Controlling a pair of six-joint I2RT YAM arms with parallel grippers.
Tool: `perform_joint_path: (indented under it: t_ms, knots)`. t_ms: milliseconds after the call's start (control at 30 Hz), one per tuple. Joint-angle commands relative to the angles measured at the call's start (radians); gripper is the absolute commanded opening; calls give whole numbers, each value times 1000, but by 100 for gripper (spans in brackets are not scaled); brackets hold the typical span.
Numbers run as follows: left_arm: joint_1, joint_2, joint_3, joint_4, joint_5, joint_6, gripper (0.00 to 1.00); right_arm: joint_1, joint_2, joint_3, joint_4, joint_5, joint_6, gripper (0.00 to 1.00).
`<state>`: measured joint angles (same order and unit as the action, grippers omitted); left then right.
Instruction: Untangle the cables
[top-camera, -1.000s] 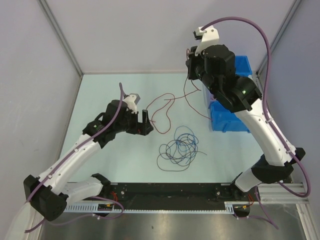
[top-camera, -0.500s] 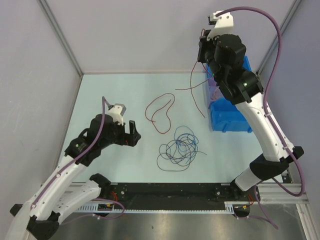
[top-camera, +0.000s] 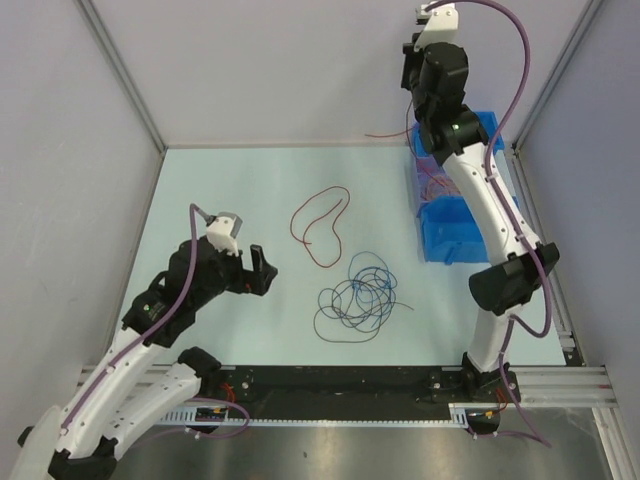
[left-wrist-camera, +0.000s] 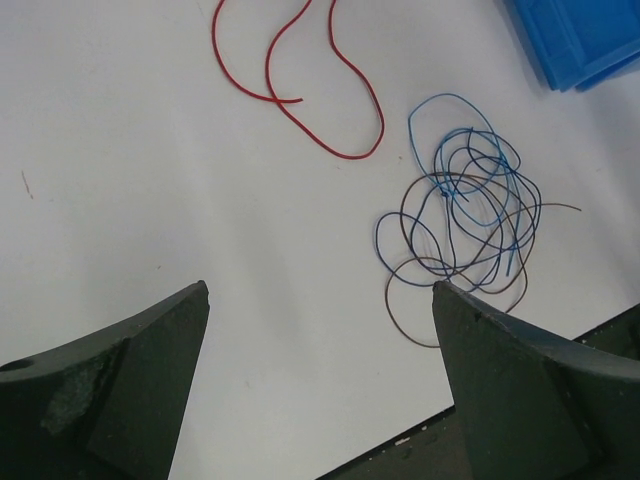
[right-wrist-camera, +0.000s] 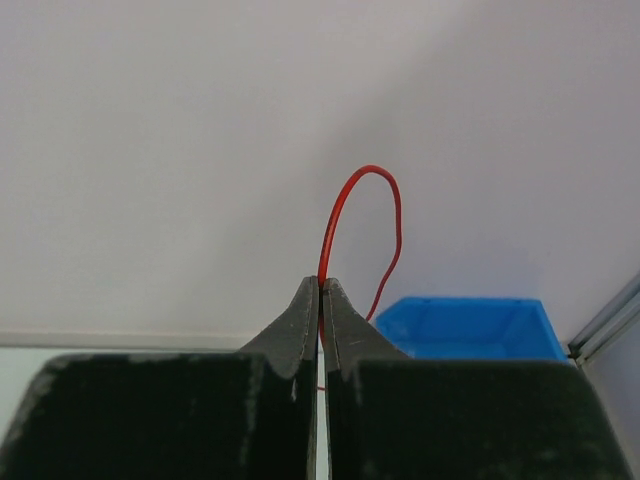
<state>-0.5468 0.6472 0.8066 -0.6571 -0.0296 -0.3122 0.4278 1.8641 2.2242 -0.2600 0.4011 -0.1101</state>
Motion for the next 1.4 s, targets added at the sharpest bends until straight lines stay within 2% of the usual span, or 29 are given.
perform_joint_path:
  t_ms: [0,167,267,400,600,733,1000,1200,1367]
  knots:
    - [36,-32,-1,40,-24,18,98,-47,47,66,252,-25,-26,0]
    - [50,-49,-3,39,-43,15,98,-84,214,222,383,-53,-40,0]
    - [50,-46,-3,34,-52,13,98,-92,323,331,453,-28,-101,0]
    - [50,-40,-1,31,-55,13,98,-153,378,345,565,-10,-123,0]
    - [50,-34,-1,30,-55,13,98,-264,443,338,561,-28,-27,0]
    - [50,-32,-1,30,-61,12,98,-307,480,296,536,-1,-37,0]
    - [50,-27,-1,30,-61,10,98,-346,426,134,524,10,-25,0]
    - [50,-29,-1,30,-61,10,98,-348,373,16,516,-33,13,0]
    - [50,-34,-1,30,-67,10,98,-348,348,-18,472,-93,82,0]
